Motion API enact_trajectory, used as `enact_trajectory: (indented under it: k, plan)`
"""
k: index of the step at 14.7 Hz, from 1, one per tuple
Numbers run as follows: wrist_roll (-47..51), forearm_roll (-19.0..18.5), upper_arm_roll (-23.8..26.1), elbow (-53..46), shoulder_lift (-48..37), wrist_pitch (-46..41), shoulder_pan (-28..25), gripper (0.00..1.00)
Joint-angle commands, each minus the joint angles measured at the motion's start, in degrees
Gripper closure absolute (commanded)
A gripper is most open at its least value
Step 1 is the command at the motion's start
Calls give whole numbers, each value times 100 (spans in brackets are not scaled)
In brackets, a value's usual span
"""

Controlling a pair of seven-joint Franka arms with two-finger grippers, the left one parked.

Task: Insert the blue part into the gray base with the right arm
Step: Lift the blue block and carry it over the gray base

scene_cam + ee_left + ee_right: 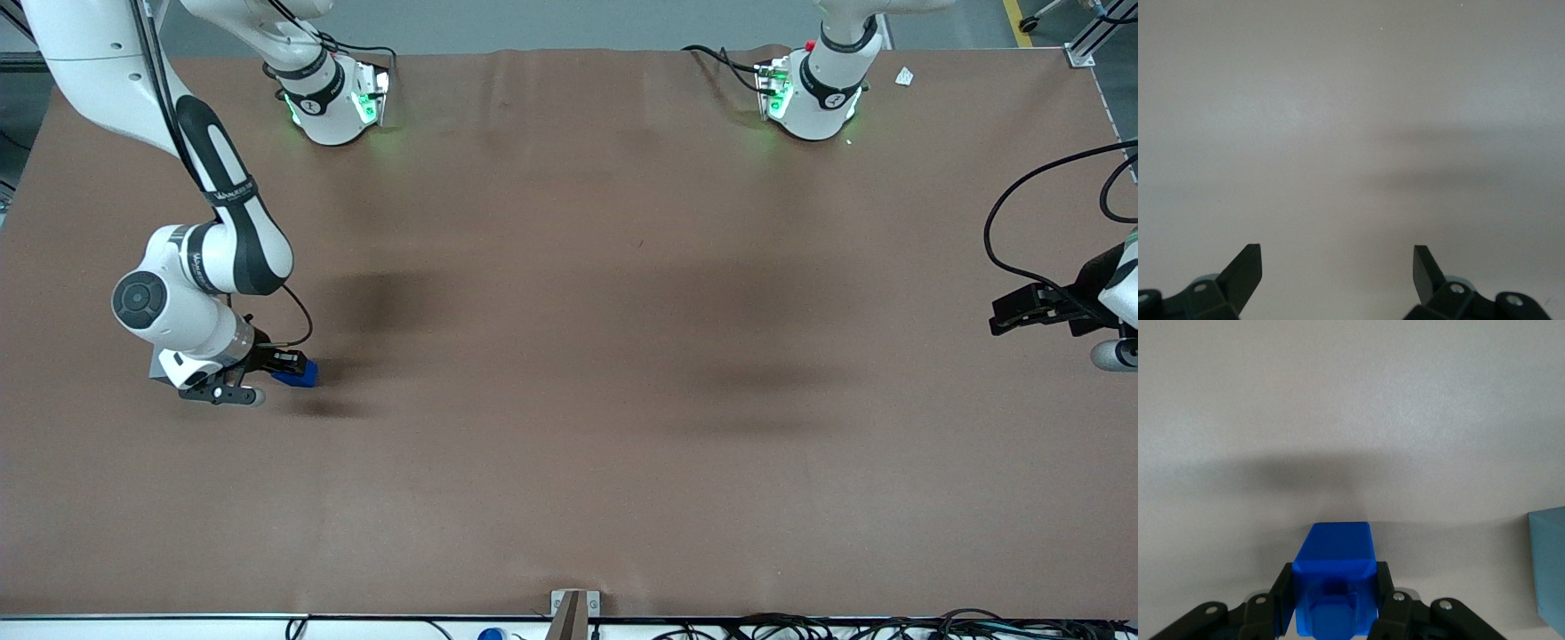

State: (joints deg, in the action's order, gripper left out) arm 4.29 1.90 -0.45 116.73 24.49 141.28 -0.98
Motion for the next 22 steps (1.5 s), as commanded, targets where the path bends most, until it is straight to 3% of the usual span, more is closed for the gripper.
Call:
enact_trajectory:
  k: [1,7,13,22]
  plan:
    - [28,56,10,52,-277,-126,10,75]
    - [-217,47,-26,-730,-638,-1796,194,85]
    - [-1272,3,-26,-739,-884,-2113,686,90]
    - [-2416,-23,-26,-669,-928,-1903,1574,90]
